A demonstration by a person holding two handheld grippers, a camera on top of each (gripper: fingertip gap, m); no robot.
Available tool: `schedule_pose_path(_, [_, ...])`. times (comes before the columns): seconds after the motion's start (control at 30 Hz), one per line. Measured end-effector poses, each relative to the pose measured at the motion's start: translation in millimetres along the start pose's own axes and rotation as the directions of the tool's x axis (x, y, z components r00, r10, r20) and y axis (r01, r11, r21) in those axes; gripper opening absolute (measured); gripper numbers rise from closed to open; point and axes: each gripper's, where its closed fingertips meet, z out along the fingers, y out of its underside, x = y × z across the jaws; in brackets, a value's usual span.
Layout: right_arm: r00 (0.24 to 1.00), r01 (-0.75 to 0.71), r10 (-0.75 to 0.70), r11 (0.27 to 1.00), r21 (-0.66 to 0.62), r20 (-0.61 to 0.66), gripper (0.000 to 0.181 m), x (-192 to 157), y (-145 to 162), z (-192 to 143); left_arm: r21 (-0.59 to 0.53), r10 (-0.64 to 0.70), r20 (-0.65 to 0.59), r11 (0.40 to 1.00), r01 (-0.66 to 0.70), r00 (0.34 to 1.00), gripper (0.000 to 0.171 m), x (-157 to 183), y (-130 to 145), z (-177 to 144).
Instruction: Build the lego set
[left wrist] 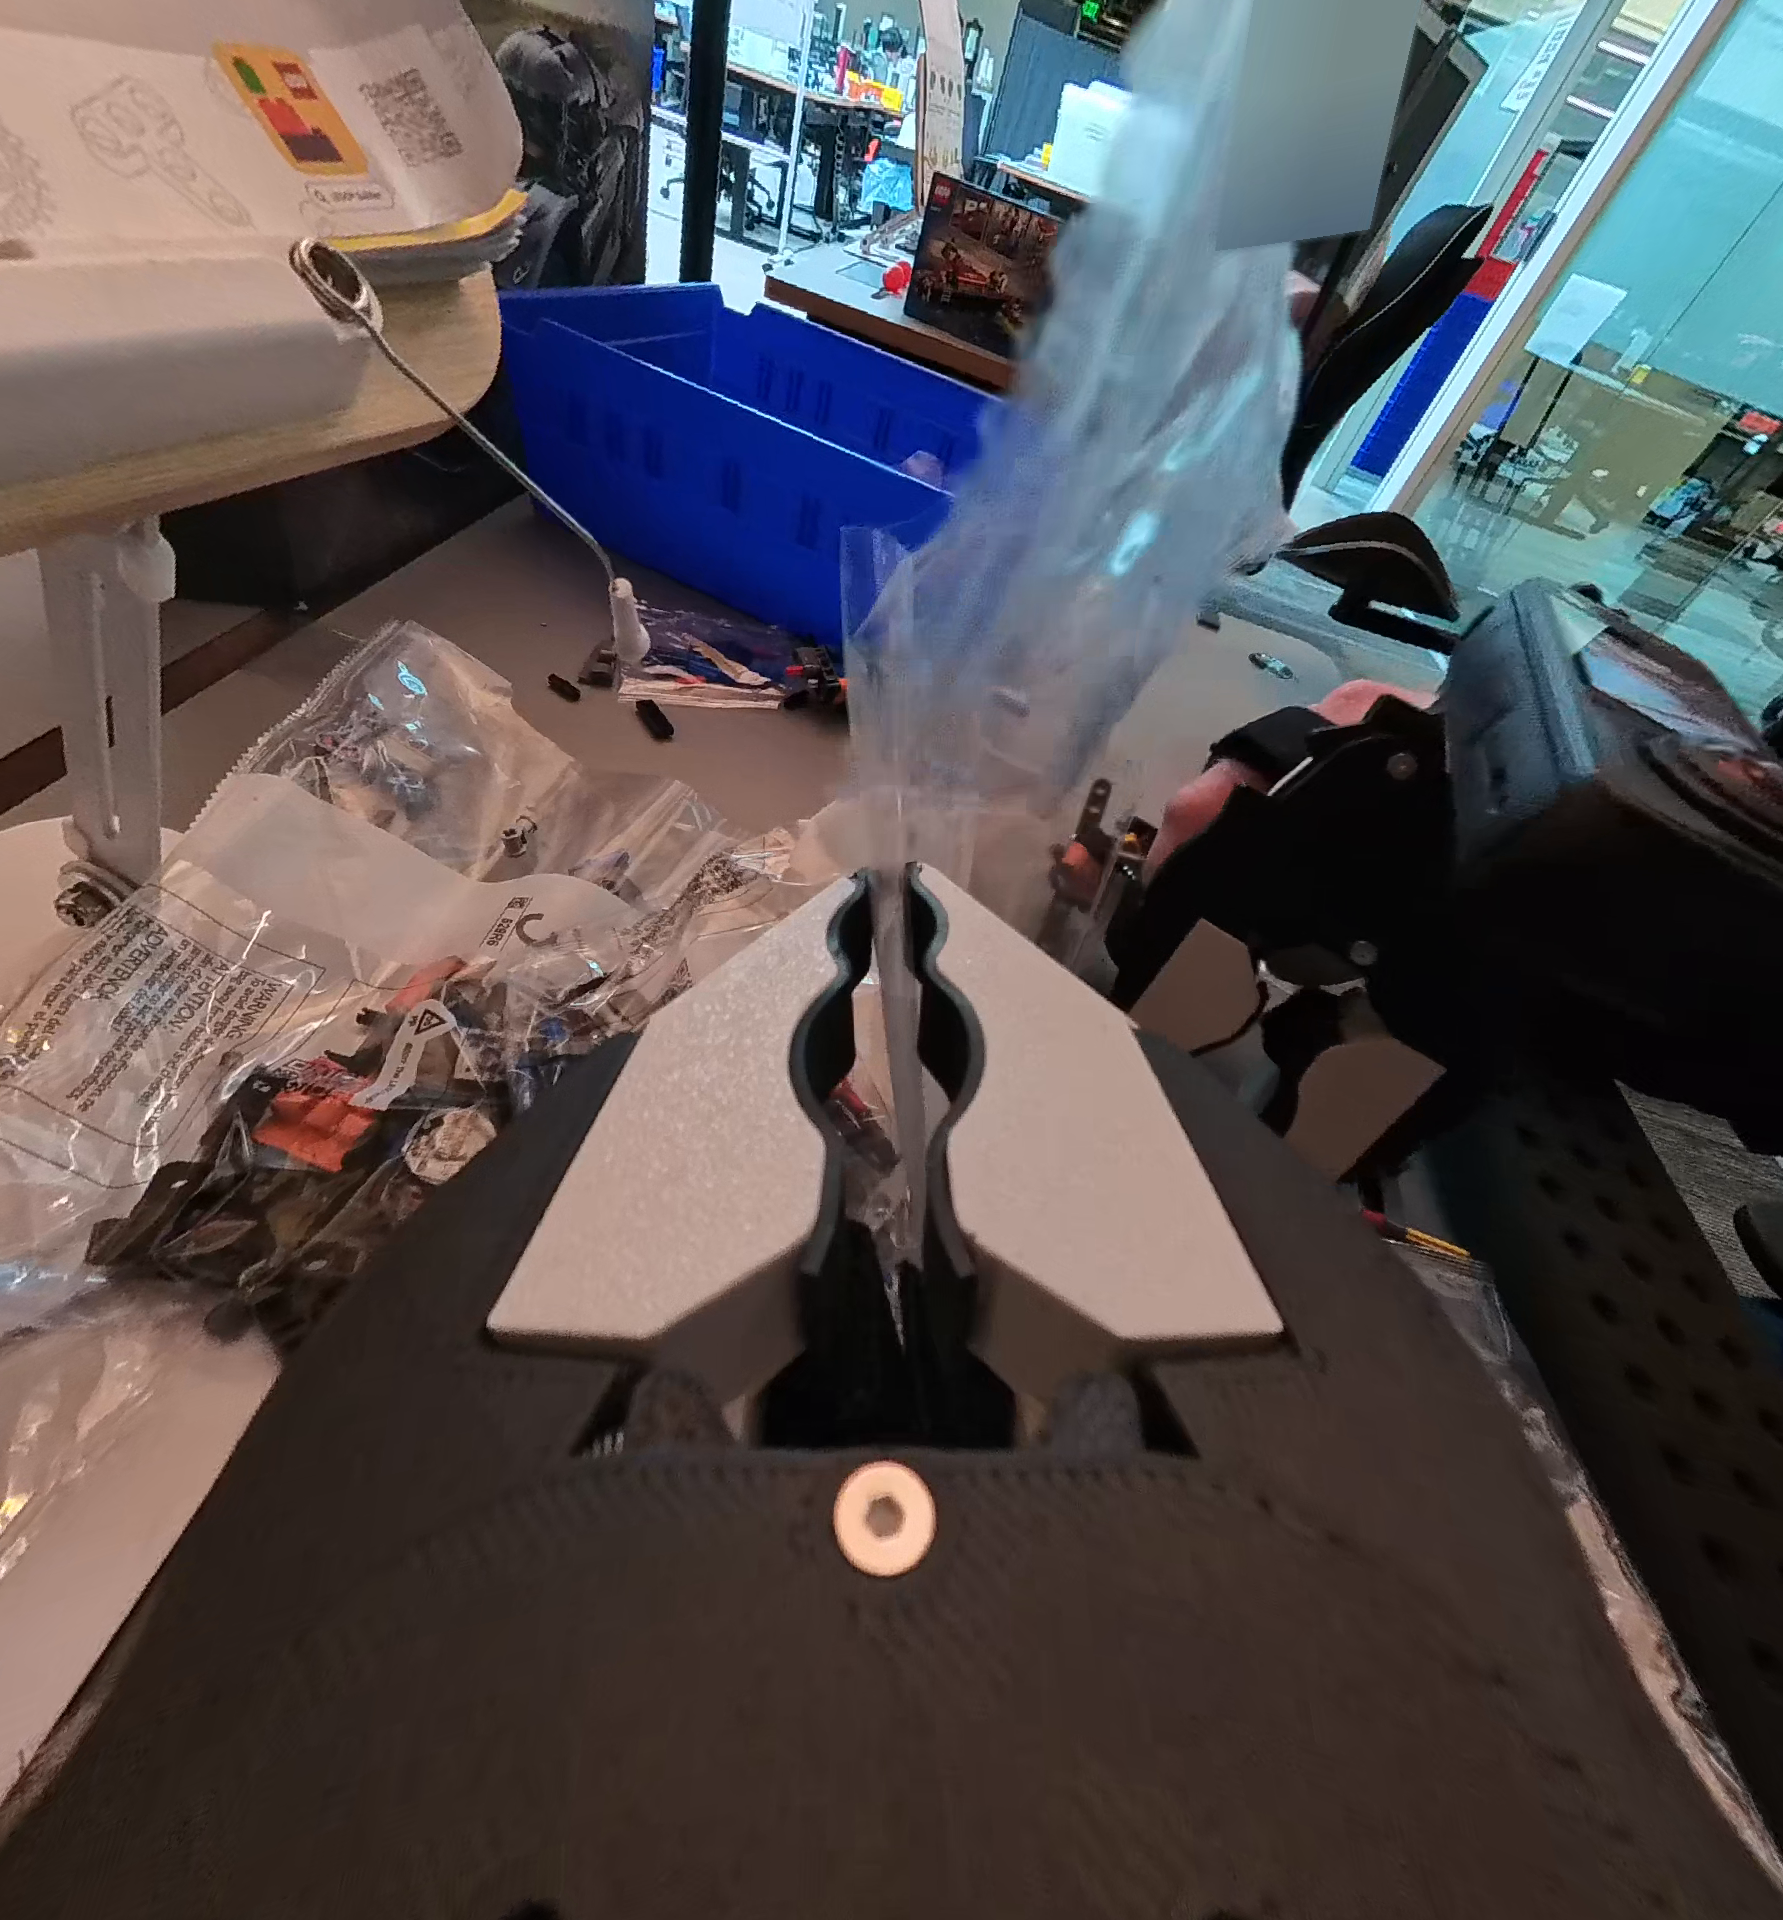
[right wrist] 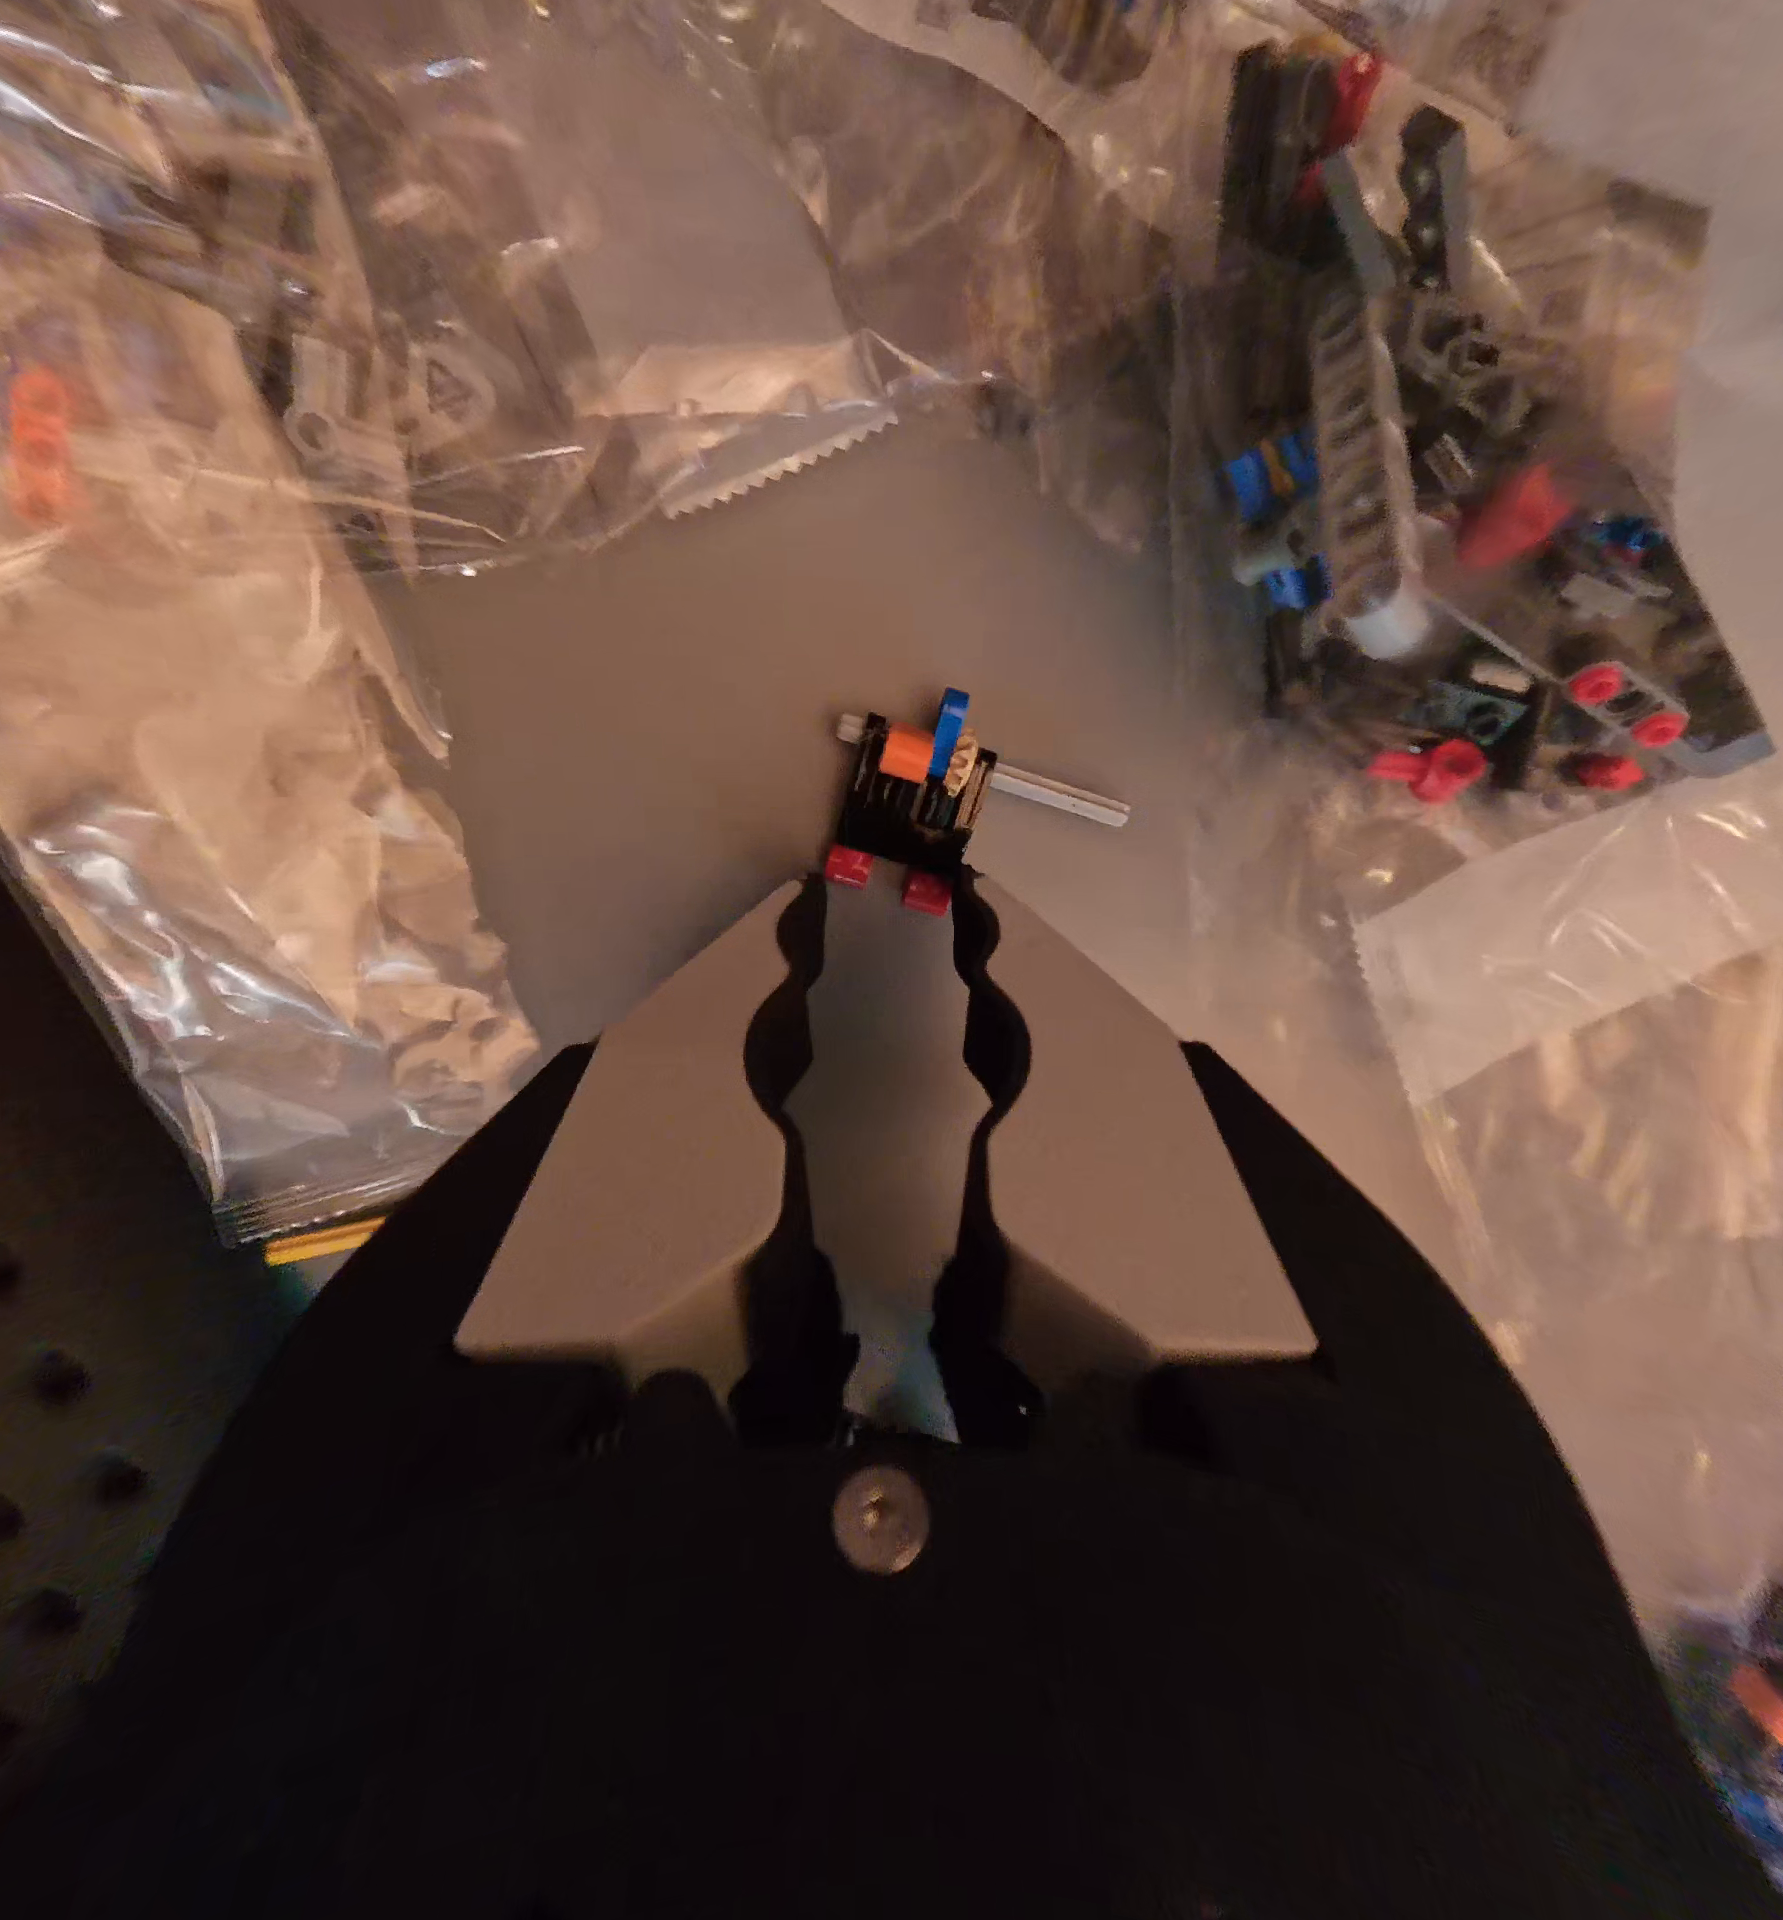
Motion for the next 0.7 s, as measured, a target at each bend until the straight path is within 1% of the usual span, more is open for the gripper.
schedule_pose_path(0.07, [1.0, 0.009, -0.009, 1.0, -0.002, 0.012, 0.024, -4, -2, 0, -0.003, 0.0, 0.0, 1.0, 0.0, 1.0, 0.005, 0, 1, 1])
schedule_pose_path(0.13, [1.0, 0.012, -0.012, 1.0, 0.009, -0.002, 0.028, -3, -6, -3, -0.006, 0.0, -0.001, 1.0, 0.0, 1.0, 0.005, 0, 1, 1])
schedule_pose_path(0.33, [0.999, 0.044, -0.042, 0.992, 0.121, -0.016, 0.028, -5, -39, -15, -0.011, 0.0, -0.002, 1.0, 0.0, 1.0, 0.005, 0, 3, 3])
schedule_pose_path(0.43, [0.998, 0.054, -0.051, 0.99, 0.133, -0.029, 0.028, -2, -53, -9, -0.014, 0.001, -0.003, 1.0, -0.001, 1.0, 0.005, 1, 3, 3])
schedule_pose_path(0.53, [0.998, 0.046, -0.043, 0.993, 0.106, -0.037, 0.028, 5, -56, 2, -0.008, 0.002, -0.001, 1.0, -0.002, 1.0, 0.004, 0, 2, 2])
schedule_pose_path(0.7, [0.999, 0.029, -0.026, 0.994, 0.106, -0.031, 0.027, 13, -65, 12, -0.005, 0.002, -0.001, 1.0, -0.002, 1.0, 0.005, 0, 1, 1])
